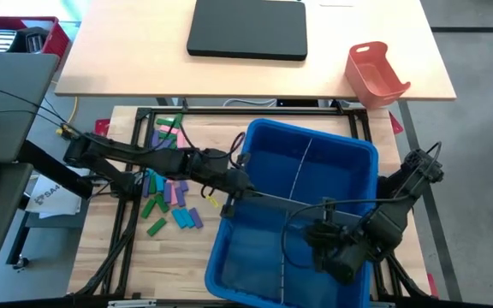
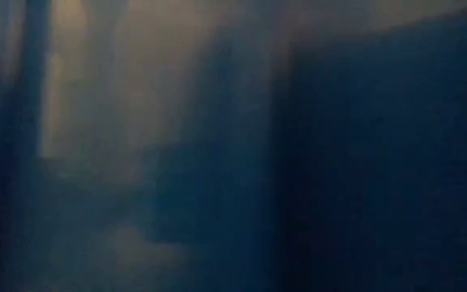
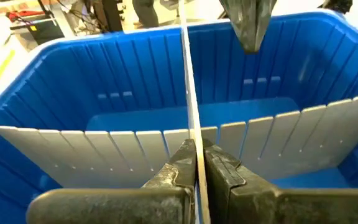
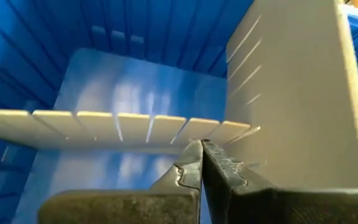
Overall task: Sort blocks
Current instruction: Insert the bin divider into the blue bin
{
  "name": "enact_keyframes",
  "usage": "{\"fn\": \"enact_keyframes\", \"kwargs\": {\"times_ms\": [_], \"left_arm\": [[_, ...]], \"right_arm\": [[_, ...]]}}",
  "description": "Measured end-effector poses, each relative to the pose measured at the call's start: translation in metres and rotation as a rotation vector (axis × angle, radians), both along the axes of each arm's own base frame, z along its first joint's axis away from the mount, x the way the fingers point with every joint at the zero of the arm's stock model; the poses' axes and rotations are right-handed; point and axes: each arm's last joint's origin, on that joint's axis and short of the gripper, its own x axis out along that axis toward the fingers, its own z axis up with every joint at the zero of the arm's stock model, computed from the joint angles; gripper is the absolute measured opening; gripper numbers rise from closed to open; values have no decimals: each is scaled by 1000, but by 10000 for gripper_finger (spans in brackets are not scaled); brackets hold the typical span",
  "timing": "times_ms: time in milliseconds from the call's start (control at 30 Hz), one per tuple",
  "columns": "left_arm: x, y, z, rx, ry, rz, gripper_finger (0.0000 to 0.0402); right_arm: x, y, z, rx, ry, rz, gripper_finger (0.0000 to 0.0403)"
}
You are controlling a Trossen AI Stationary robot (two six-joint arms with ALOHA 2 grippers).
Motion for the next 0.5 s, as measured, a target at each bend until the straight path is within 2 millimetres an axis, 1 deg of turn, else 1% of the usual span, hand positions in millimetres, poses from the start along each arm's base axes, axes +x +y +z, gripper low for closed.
{"fn": "enact_keyframes", "kwargs": {"times_ms": [167, 367, 500], "left_arm": [[-6, 0, 2, -36, 35, -17, 7], [-9, -1, 1, -24, 69, -13, 7], [-8, -1, -1, -40, 81, -30, 7]], "right_arm": [[0, 0, 0, -7, -7, -3, 0], [0, 0, 0, -13, -12, -6, 0], [0, -1, 0, -18, -11, -7, 0]]}}
